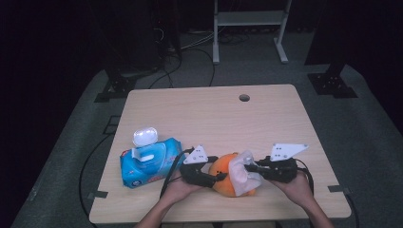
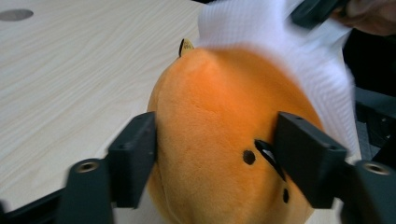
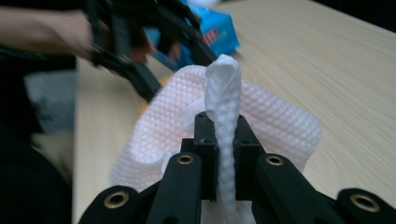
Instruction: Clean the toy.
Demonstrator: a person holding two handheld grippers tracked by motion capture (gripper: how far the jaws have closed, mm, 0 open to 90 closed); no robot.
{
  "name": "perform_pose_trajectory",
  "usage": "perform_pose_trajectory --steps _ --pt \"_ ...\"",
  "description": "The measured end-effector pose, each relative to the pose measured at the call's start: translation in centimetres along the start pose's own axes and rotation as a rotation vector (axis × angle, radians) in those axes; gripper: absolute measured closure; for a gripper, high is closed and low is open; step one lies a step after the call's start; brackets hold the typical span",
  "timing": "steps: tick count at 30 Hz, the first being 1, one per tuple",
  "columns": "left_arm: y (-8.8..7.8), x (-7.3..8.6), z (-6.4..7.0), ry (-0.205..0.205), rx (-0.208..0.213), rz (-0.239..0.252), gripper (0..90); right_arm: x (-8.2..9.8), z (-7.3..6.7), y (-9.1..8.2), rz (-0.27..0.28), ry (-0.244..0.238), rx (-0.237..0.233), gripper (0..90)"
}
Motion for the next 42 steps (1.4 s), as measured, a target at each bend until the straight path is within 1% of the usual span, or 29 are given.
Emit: perform_pose_trajectory --steps 2,4,6,8,10,11,12,13,15,16,17,18,20,21,22,24,26,27,28,30,31,32,33,34,36,37,38,40,42 --pt "-0.1 0.2 0.0 -0.001 0.004 -0.013 15.0 0.9 0.1 0.3 -0.022 0.009 0.003 83.3" --pt "0.1 0.4 0.1 0.007 0.013 -0.023 11.2 1.7 0.6 -0.1 -0.053 0.018 0.034 83.3" --pt "0.5 0.7 0.4 0.012 0.031 -0.036 14.1 2.2 1.1 -0.5 -0.052 0.048 0.046 83.3" --pt "0.7 0.5 0.8 0.054 0.018 -0.022 23.0 2.0 1.6 -0.8 -0.04 0.067 0.066 83.3" --pt "0.8 0.2 1.1 0.074 0.0 -0.014 31.0 0.6 1.3 -1.0 0.01 0.052 0.06 83.3" --pt "0.9 0.0 1.4 0.074 -0.011 -0.011 33.0 -0.1 1.1 -1.0 0.039 0.047 0.051 83.3" --pt "0.9 -0.2 1.7 0.086 -0.009 -0.002 34.7 -0.8 0.6 -0.9 0.064 0.037 0.036 83.3" --pt "0.9 -0.2 1.9 0.101 -0.012 0.003 36.2 -1.4 0.2 -0.6 0.067 0.013 0.026 83.3" --pt "0.9 -0.1 2.2 0.121 -0.011 0.0 36.7 -1.2 -0.1 -0.1 0.03 -0.016 0.025 83.3" --pt "0.9 0.0 2.3 0.116 0.001 0.0 35.7 -0.7 0.0 0.1 0.005 -0.019 0.029 83.3" --pt "0.9 0.1 2.3 0.101 0.013 0.001 33.3 -0.1 0.2 0.1 -0.011 -0.006 0.032 83.2" --pt "0.9 0.1 2.2 0.097 0.02 0.001 29.5 0.4 0.6 -0.1 -0.031 0.002 0.049 83.2" --pt "1.1 0.2 2.2 0.093 0.015 -0.006 22.9 0.8 1.3 -0.7 -0.045 0.017 0.085 83.1" --pt "1.1 0.2 2.2 0.094 0.012 -0.006 22.9 0.6 1.4 -0.9 -0.036 0.027 0.092 83.1" --pt "1.1 0.1 2.3 0.106 0.009 -0.001 26.7 0.4 1.4 -1.0 -0.019 0.028 0.095 83.2" --pt "1.3 -0.1 2.5 0.114 -0.008 0.0 35.5 -0.9 0.6 -0.9 0.04 0.013 0.067 83.2" --pt "1.6 -0.4 2.9 0.101 -0.007 0.013 39.6 -2.1 -0.5 -0.3 0.071 -0.023 0.038 83.2" --pt "1.7 -0.5 3.1 0.106 -0.014 0.015 41.1 -2.6 -1.0 0.1 0.072 -0.044 0.022 83.1" --pt "1.7 -0.5 3.2 0.112 -0.025 0.014 41.9 -2.7 -1.5 0.6 0.054 -0.068 0.013 83.1" --pt "1.8 -0.4 3.0 0.112 -0.039 0.009 43.0 -2.4 -1.9 1.2 0.0 -0.116 0.029 83.1" --pt "1.8 -0.3 2.8 0.096 -0.04 0.014 43.3 -2.2 -1.9 1.3 -0.009 -0.129 0.031 83.2" --pt "1.7 -0.3 2.4 0.062 -0.037 0.016 43.4 -2.0 -1.7 1.1 -0.018 -0.136 0.035 83.2" --pt "1.6 -0.3 2.2 0.045 -0.03 0.014 43.4 -1.5 -1.4 0.7 -0.053 -0.153 0.059 83.2" --pt "1.6 -0.3 2.0 0.029 -0.023 0.014 43.3 -1.2 -1.2 0.5 -0.065 -0.155 0.069 83.2" --pt "1.7 -0.4 2.1 0.022 -0.02 0.019 41.4 -0.9 -0.9 -0.2 -0.05 -0.111 0.082 83.2" --pt "1.8 -0.4 2.2 0.028 -0.017 0.02 40.7 -1.0 -0.8 -0.4 -0.046 -0.115 0.09 83.1" --pt "1.9 -0.5 2.4 0.035 -0.014 0.019 40.2 -1.4 -1.0 -0.4 -0.022 -0.11 0.087 83.1" --pt "2.1 -0.5 2.9 0.054 -0.021 0.018 39.5 -2.4 -1.4 -0.1 0.015 -0.117 0.07 83.2" --pt "2.2 -0.5 3.0 0.069 -0.027 0.016 39.6 -2.6 -1.8 0.5 0.007 -0.135 0.054 83.1"
Point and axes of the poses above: each handheld gripper's, and its own axes: y roughly forward along the jaws, x roughly out of its underside, z roughly to its right, the point moved 8 cm from there along y, roughly forward along the jaws, and after that the axes turned 15 degrees about -y, right-handed, at the moved point
